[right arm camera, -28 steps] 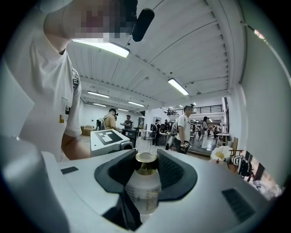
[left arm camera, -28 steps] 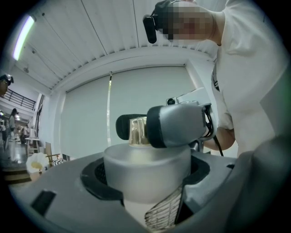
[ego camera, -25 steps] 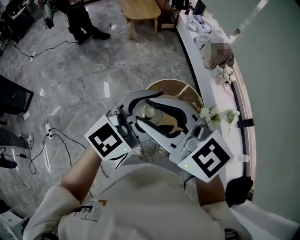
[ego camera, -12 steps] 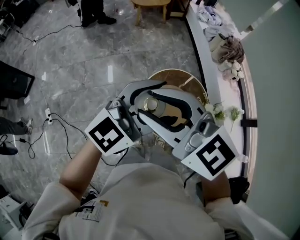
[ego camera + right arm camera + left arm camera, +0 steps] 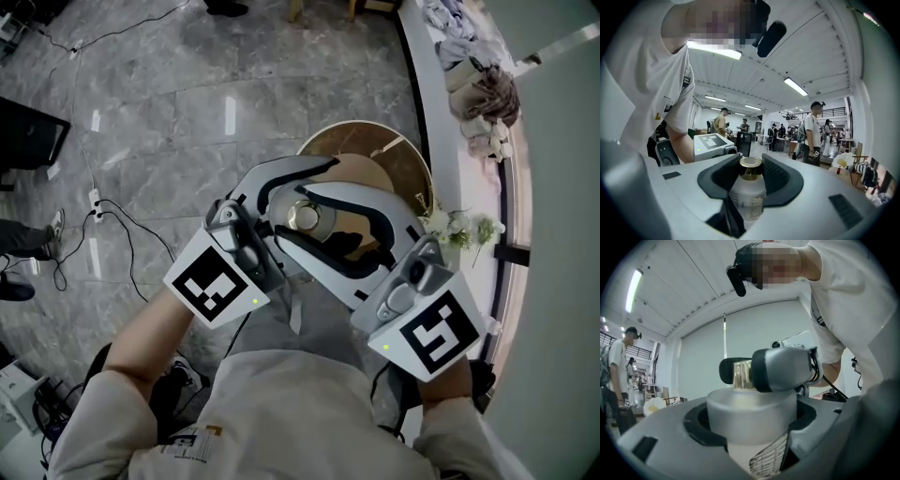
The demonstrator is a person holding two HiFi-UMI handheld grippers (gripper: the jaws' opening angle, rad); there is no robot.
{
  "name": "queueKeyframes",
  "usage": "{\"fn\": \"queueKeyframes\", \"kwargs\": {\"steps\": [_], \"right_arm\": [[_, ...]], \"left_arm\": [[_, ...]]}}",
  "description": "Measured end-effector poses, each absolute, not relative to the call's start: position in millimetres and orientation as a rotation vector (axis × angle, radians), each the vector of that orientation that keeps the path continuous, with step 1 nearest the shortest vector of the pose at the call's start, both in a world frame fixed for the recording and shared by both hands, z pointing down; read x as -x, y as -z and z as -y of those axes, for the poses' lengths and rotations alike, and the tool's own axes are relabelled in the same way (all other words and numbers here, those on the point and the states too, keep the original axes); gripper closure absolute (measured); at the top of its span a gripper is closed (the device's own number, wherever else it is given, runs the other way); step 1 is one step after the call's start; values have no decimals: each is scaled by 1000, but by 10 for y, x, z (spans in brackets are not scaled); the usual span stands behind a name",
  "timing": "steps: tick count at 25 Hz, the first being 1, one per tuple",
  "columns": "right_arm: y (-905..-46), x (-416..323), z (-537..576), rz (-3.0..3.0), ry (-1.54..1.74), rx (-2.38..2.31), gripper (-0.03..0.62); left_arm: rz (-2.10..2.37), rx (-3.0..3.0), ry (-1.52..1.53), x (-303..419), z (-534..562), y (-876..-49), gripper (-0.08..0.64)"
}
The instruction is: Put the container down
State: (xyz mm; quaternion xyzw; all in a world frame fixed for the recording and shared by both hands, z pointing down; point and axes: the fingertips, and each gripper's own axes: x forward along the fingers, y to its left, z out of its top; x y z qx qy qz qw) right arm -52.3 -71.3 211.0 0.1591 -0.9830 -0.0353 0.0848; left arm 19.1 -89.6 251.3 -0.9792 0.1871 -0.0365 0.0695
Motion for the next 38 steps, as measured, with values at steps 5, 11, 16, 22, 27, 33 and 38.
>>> {"fn": "queueKeyframes", "kwargs": {"steps": [5,11,16,22,27,33,38], "right_arm": [[-2579,594,869,2931,90,-467,449],[-3237,664,1027,2891,38,-449,449],[-3819,680,1077,2871,-27,-454,449],[-4530,625,1006,2836,-98,-469,449],[-5157,681,1190,2811,-155,-479,449],[-5813,574,1253,2781,-195,-492,449],[-6393,548,1282,2783,-217,-473,449]], "left_arm": [[-577,2961,109,-129,1041,-3005,210],[-588,2989,81,-69,1197,-3628,210],[-568,3017,99,-59,1220,-4212,210],[-532,3050,108,-122,1116,-4917,210],[-515,3097,118,-75,1269,-5552,209],[-467,3123,33,-209,1291,-6142,209],[-474,3152,55,-241,1304,-6746,209]]}}
